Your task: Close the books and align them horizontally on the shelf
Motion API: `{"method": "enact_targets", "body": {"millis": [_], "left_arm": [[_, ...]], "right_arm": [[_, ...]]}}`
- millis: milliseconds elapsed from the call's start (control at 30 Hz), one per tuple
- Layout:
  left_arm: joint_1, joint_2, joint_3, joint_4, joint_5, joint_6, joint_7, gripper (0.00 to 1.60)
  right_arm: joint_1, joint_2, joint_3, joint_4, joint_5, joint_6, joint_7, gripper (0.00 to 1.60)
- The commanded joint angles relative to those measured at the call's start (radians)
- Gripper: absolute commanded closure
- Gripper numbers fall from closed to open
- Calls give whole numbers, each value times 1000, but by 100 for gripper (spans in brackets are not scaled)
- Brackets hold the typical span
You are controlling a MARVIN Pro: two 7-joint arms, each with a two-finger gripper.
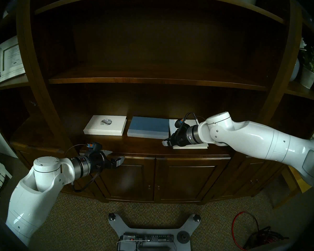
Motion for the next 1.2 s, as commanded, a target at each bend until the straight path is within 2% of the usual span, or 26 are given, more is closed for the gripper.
{"method": "enact_targets", "body": {"millis": [0, 300, 467, 667, 700, 833, 967, 1167], "left_arm": [[-17, -1, -13, -24, 1, -15, 2, 0], [-17, -1, -13, -24, 1, -15, 2, 0], [-17, -2, -13, -24, 1, -15, 3, 0], [-17, -2, -13, -24, 1, -15, 2, 0], [-17, -2, -13, -24, 1, -15, 2, 0], [-18, -1, -13, -24, 0, -14, 2, 0], [-18, -1, -13, -24, 0, -14, 2, 0], [-17, -1, -13, -24, 1, -15, 2, 0]], "right_arm": [[39, -56, 23, 57, 5, 11, 49, 31], [43, -88, 19, 101, 5, 40, 90, 29], [44, -98, 12, 121, 2, 66, 74, 34], [45, -102, 3, 112, -6, 100, -8, 38], [47, -105, -4, 104, -16, 111, -48, 38], [50, -129, -35, 103, -79, 136, -115, 35], [42, -142, -44, 94, -101, 152, -169, 30], [32, -128, -30, 53, -80, 179, -263, 33]]}}
